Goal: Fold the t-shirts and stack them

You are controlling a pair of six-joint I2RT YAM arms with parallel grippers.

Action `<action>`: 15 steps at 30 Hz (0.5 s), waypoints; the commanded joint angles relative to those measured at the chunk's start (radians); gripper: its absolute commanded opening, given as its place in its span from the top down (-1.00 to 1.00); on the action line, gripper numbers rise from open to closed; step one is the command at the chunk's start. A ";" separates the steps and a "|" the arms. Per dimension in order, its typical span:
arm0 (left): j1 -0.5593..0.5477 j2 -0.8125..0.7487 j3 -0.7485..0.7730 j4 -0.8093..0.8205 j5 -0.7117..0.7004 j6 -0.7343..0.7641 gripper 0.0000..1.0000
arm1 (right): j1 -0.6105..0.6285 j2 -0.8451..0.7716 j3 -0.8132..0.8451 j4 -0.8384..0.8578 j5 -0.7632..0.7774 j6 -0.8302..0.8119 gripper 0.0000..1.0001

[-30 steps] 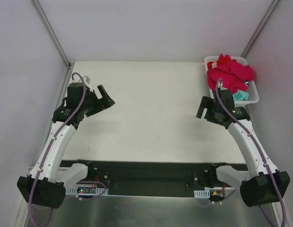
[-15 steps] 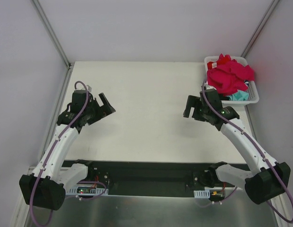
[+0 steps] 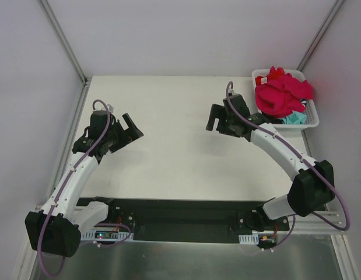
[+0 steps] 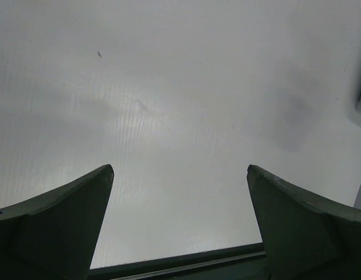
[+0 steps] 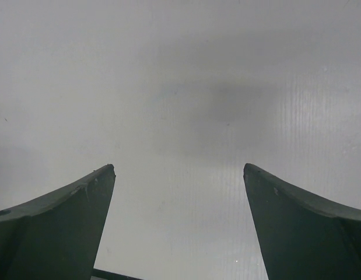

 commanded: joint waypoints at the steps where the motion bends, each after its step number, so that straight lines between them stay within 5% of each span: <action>1: 0.011 0.026 -0.004 0.044 -0.039 -0.011 -0.98 | 0.057 -0.007 -0.065 -0.028 0.018 0.026 -0.93; 9: 0.011 0.031 -0.010 0.056 -0.025 0.027 -0.98 | 0.045 -0.030 -0.062 -0.146 0.178 -0.028 -0.93; 15: 0.011 0.045 0.001 0.056 -0.013 0.044 -0.98 | -0.099 -0.037 0.048 -0.145 0.192 -0.172 -0.93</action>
